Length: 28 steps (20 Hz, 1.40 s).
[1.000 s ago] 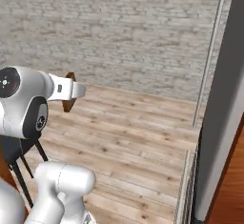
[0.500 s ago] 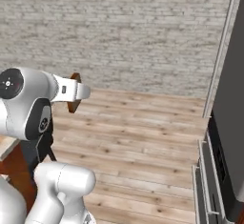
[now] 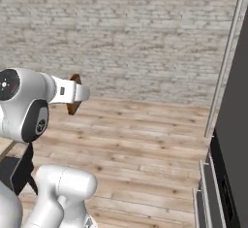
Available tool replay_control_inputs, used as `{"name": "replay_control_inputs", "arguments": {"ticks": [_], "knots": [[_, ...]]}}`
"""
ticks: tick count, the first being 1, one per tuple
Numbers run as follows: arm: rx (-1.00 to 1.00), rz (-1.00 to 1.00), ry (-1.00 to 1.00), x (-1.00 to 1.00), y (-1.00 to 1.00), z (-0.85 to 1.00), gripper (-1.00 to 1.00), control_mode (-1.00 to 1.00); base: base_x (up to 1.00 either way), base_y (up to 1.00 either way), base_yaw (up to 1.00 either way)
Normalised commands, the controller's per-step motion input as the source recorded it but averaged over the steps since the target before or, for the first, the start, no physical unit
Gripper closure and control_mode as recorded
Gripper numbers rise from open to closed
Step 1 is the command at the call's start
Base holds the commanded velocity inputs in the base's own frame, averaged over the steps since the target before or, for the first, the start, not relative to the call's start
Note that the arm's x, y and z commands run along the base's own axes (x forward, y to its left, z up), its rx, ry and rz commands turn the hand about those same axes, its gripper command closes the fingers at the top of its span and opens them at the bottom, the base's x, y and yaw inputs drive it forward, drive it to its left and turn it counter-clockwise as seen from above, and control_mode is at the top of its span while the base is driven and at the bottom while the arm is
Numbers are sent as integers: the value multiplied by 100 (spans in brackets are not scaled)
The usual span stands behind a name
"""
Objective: Start the toaster. Once the lever pops up, take the bread to the plate on the dining counter.
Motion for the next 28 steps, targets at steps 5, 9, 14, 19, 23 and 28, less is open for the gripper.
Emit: {"name": "replay_control_inputs", "arguments": {"ticks": [5,9,14,19,23,28], "knots": [[0,0,0,0,0,0,100,100,82,-45,0],[0,0,0,0,0,0,100,100,99,-5,0],[0,0,0,0,0,0,100,100,100,1,5],[0,0,0,0,0,0,100,100,95,5,49],[0,0,0,0,0,0,100,100,63,-6,87],[0,0,0,0,0,0,100,100,60,-6,88]]}}
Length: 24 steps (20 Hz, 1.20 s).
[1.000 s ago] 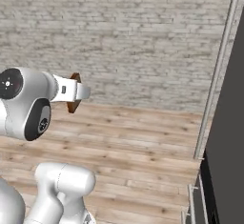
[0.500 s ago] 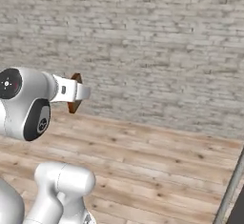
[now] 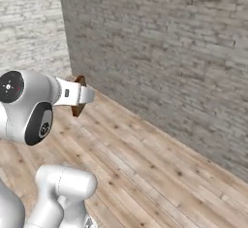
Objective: Start the toaster. Once the lever pops up, take the bread to the plate on the dining counter.
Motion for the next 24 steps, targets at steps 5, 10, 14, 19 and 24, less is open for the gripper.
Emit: {"name": "replay_control_inputs", "arguments": {"ticks": [5,10,14,19,24], "knots": [[0,0,0,0,0,0,100,100,55,-5,89],[0,0,0,0,0,0,100,100,12,-1,98],[0,0,0,0,0,0,100,100,-9,0,100],[0,0,0,0,0,0,100,100,-9,-1,100],[0,0,0,0,0,0,100,100,-2,-2,100]]}}
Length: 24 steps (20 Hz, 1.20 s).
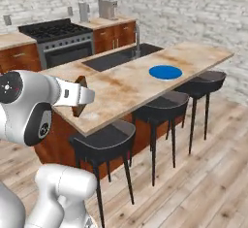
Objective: Start the toaster. Once the lever pops up, take the bread to the plate on the dining counter.
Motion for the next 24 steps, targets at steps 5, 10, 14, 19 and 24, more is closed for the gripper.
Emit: {"name": "replay_control_inputs", "arguments": {"ticks": [5,10,14,19,24], "knots": [[0,0,0,0,0,0,100,100,-2,-5,100],[0,0,0,0,0,0,100,100,-11,-35,94],[0,0,0,0,0,0,100,100,-17,-90,44],[0,0,0,0,0,0,100,100,-27,-100,-5],[0,0,0,0,0,0,100,100,-3,-100,-18]]}}
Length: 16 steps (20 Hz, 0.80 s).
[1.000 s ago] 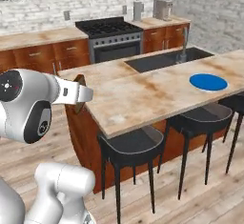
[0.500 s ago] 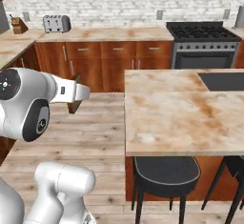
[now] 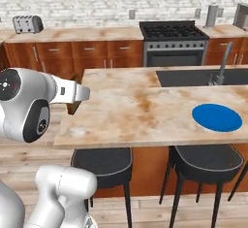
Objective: Start the toaster. Once the lever pops up, take the bread to the plate on the dining counter.
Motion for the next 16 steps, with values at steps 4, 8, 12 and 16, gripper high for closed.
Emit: {"name": "replay_control_inputs", "arguments": {"ticks": [4,8,12,16], "knots": [[0,0,0,0,0,0,100,100,20,-100,-6],[0,0,0,0,0,0,100,100,25,-100,2],[0,0,0,0,0,0,100,100,17,-100,9],[0,0,0,0,0,0,100,100,0,-89,20]]}}
